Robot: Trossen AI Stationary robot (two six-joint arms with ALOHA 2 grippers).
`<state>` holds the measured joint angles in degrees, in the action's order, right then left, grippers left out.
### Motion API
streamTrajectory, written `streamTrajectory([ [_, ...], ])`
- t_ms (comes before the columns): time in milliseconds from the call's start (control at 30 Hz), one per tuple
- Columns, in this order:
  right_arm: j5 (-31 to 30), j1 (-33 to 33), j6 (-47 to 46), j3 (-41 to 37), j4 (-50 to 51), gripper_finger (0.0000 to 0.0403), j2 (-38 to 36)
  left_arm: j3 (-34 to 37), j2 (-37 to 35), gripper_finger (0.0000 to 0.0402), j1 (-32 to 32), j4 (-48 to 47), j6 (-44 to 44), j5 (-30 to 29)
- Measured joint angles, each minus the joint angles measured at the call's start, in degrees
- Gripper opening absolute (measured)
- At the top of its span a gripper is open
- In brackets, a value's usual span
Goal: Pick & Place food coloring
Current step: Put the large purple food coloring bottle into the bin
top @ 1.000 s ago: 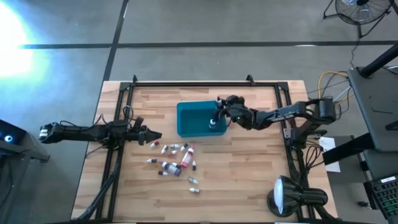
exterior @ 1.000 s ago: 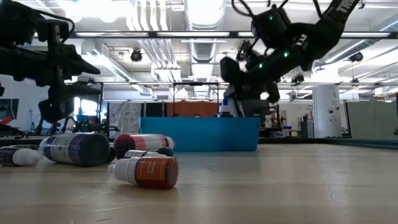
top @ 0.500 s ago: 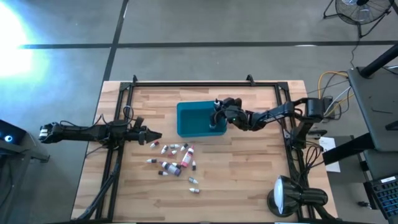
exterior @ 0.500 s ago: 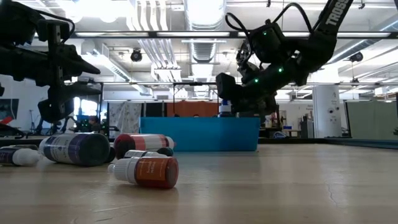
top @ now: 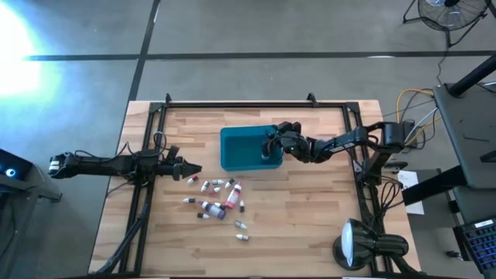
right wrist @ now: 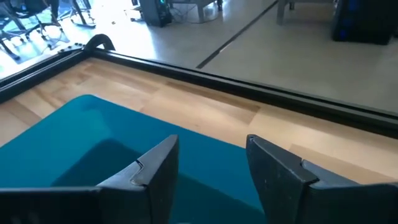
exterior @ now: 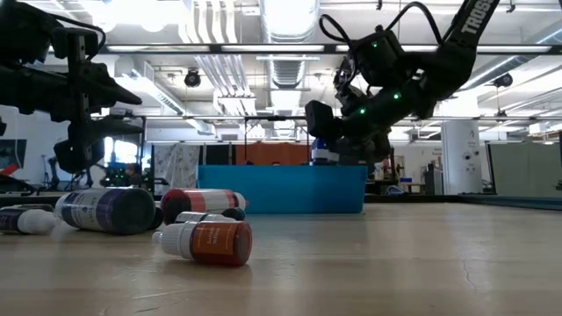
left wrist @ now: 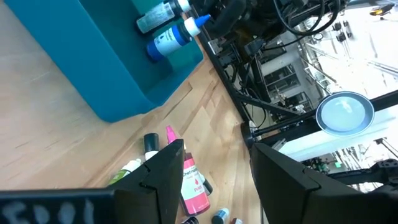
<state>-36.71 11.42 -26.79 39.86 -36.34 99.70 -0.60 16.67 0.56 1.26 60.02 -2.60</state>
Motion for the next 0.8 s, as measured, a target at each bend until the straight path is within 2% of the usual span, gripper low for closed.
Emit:
streamTrajectory([
  [233, 2.15, 0.00, -0.01, -0.01, 0.13, 0.0182, -1.40, 0.00, 0.00, 0.0161, 0.00, 0.00, -0.03, -0.04],
  [433, 2.27, -0.01, 2.02, -0.01, 0.16, 0.0182, -6.45, 0.00, 0.00, 0.0161, 0.00, 0.12, -0.06, -0.08],
  [533, 7.57, -0.57, 4.38, 0.00, 1.02, 0.0182, -10.95, 0.00, 0.00, 0.0161, 0.00, 1.64, 1.55, -1.93],
  [600, 13.73, -1.43, 4.58, 0.11, 4.82, 0.0183, -13.60, 0.00, 0.00, 0.0161, 0.00, 4.66, 5.68, -3.66],
  [667, 17.95, -2.61, 2.58, 0.54, 12.66, 0.0183, -15.41, 0.00, -0.04, 0.0161, 0.09, 6.44, 6.32, -4.39],
  [800, 19.98, -5.73, -0.50, 3.85, 30.15, 0.0183, -18.19, -1.84, 0.31, 0.0158, -0.30, 1.87, 7.91, -0.79],
])
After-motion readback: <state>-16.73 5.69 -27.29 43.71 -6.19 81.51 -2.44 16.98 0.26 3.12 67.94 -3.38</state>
